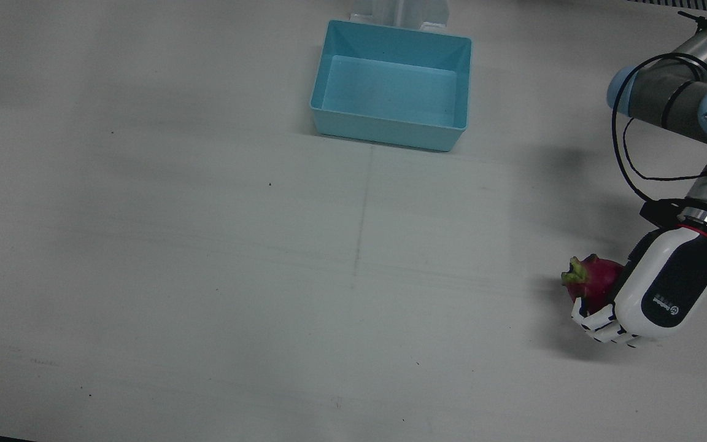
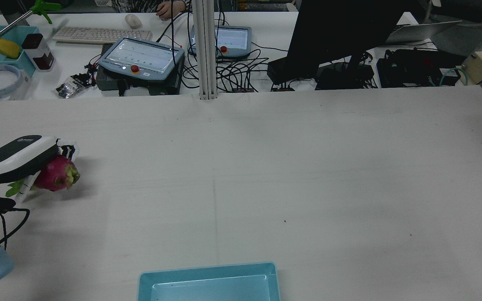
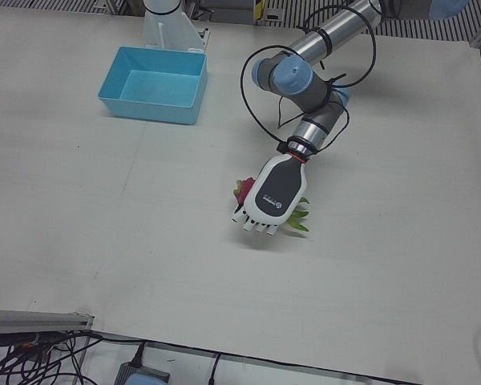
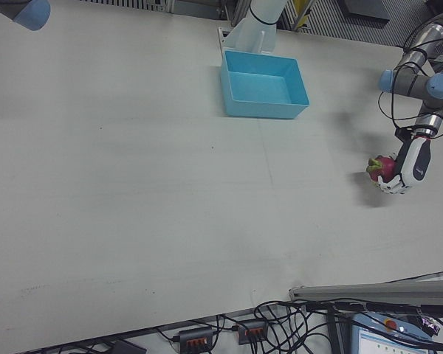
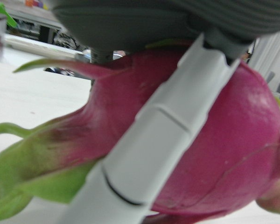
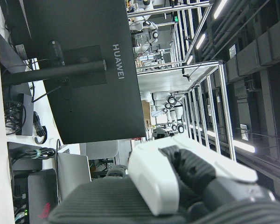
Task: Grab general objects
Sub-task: 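Close the left hand's fingers around the dragon fruit, then lift the dragon fruit and carry it toward the light-blue tray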
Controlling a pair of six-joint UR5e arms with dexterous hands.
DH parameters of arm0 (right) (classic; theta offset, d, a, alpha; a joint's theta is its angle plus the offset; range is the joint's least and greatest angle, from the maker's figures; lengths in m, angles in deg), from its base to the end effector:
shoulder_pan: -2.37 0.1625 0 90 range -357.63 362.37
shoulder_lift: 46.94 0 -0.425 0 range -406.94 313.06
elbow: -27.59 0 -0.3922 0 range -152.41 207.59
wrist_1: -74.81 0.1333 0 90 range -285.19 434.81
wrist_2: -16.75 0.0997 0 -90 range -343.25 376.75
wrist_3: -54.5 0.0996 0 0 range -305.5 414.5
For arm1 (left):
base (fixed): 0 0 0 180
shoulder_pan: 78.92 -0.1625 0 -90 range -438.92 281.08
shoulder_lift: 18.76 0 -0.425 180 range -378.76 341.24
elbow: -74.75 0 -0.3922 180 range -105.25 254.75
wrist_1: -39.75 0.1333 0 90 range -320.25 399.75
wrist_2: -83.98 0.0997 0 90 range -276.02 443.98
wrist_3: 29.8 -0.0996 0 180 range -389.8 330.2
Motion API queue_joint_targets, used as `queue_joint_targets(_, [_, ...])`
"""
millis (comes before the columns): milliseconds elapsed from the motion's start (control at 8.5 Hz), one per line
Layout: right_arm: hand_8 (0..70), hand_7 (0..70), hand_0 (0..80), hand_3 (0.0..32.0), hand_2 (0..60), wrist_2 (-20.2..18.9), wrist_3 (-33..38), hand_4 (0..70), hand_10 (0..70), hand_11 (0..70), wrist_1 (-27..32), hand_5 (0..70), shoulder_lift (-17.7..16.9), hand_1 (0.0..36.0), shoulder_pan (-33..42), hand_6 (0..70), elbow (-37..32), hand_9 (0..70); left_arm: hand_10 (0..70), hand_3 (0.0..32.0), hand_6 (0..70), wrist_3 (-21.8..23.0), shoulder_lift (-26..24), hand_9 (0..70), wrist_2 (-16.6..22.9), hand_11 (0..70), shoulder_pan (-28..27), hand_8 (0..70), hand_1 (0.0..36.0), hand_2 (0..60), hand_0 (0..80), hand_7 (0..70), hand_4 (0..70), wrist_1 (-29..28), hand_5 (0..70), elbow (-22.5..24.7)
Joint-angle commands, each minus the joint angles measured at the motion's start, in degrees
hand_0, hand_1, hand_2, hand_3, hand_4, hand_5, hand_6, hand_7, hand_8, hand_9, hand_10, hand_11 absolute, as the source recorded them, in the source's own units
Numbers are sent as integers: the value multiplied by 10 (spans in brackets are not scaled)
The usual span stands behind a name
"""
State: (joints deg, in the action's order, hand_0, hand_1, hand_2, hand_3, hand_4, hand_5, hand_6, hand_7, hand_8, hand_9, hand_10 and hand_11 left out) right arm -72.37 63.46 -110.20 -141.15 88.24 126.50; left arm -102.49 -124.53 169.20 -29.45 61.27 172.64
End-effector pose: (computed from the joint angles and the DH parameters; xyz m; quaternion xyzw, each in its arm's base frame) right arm 0.1014 -0.4672 0.6545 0.0750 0.7012 -0.7081 0.0353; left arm 0.2678 -0.5311 0.5100 0.2271 0.6834 -0.4066 0.5622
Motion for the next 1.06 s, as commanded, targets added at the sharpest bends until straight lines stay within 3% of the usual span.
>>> queue_joint_targets(0, [0, 0, 0, 0, 0, 0, 0, 0, 0, 0, 0, 0, 0, 0, 0, 0, 1, 0, 700, 0, 700, 263, -43, 700, 231, 700, 89, 700, 320, 600, 800, 700, 700, -160, 700, 5])
queue_joint_targets(118, [0, 0, 0, 0, 0, 0, -1, 0, 0, 0, -1, 0, 0, 0, 0, 0, 1, 0, 700, 0, 700, 290, -56, 700, 244, 700, 122, 700, 256, 466, 800, 700, 700, -150, 700, 64])
queue_joint_targets(235, [0, 0, 0, 0, 0, 0, -1, 0, 0, 0, -1, 0, 0, 0, 0, 0, 1, 0, 700, 0, 700, 300, -56, 700, 251, 700, 115, 700, 282, 600, 800, 700, 700, -139, 700, 104])
queue_joint_targets(471, [0, 0, 0, 0, 0, 0, -1, 0, 0, 0, -1, 0, 0, 0, 0, 0, 1, 0, 700, 0, 700, 316, -54, 700, 256, 700, 31, 700, 336, 600, 800, 700, 700, -131, 700, 168])
queue_joint_targets(706, [0, 0, 0, 0, 0, 0, -1, 0, 0, 0, -1, 0, 0, 0, 1, 0, 1, 0, 700, 0, 700, 314, -56, 700, 249, 700, -36, 700, 332, 600, 800, 700, 700, -35, 700, 291])
queue_joint_targets(941, [0, 0, 0, 0, 0, 0, -1, 0, 0, 0, -1, 0, 0, 0, 1, 0, 1, 0, 700, 0, 700, 313, -67, 700, 246, 700, -100, 700, 334, 600, 800, 700, 700, -24, 700, 305])
